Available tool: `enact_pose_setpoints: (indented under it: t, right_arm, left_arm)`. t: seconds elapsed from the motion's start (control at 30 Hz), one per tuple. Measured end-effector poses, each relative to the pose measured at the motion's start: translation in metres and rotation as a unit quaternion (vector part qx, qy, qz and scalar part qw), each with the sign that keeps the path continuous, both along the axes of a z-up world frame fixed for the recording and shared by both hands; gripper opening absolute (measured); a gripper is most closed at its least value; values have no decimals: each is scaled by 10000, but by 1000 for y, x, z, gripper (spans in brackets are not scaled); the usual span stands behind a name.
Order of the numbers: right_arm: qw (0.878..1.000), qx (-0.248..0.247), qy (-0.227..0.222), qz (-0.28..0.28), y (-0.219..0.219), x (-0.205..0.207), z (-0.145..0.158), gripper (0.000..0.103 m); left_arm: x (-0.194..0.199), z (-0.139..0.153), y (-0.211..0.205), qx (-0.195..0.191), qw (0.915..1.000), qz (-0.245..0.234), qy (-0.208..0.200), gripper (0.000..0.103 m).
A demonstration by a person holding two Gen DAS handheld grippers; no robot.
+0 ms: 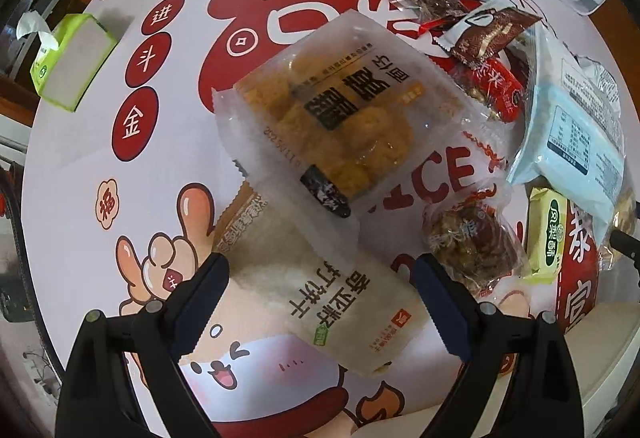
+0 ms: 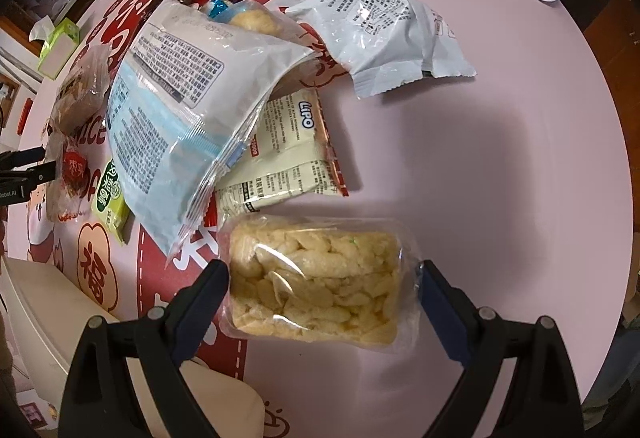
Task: Organize snacks
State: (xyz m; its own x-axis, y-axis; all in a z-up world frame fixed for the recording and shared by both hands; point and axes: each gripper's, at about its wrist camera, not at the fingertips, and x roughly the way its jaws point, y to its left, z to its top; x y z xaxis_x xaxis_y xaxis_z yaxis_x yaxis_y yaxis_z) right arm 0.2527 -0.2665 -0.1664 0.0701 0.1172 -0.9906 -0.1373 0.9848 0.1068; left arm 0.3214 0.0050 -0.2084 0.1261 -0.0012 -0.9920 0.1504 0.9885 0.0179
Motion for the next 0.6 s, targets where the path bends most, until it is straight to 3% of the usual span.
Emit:
enact_pose_setpoints:
  t: [0.2, 0.53, 0.6]
  right_arm:
    - [10000, -27, 9, 76, 5, -1, 0, 94]
    - [9999, -15, 19, 167, 8, -6, -3, 94]
    - [9998, 2, 67, 161, 6, -6, -6, 95]
  left_arm:
    - [6, -4, -10, 64, 9997, -44, 238, 93]
    - [19, -12, -31, 519, 9967, -23, 629, 93]
    - [20, -11, -34, 534, 9965, 70, 647, 89]
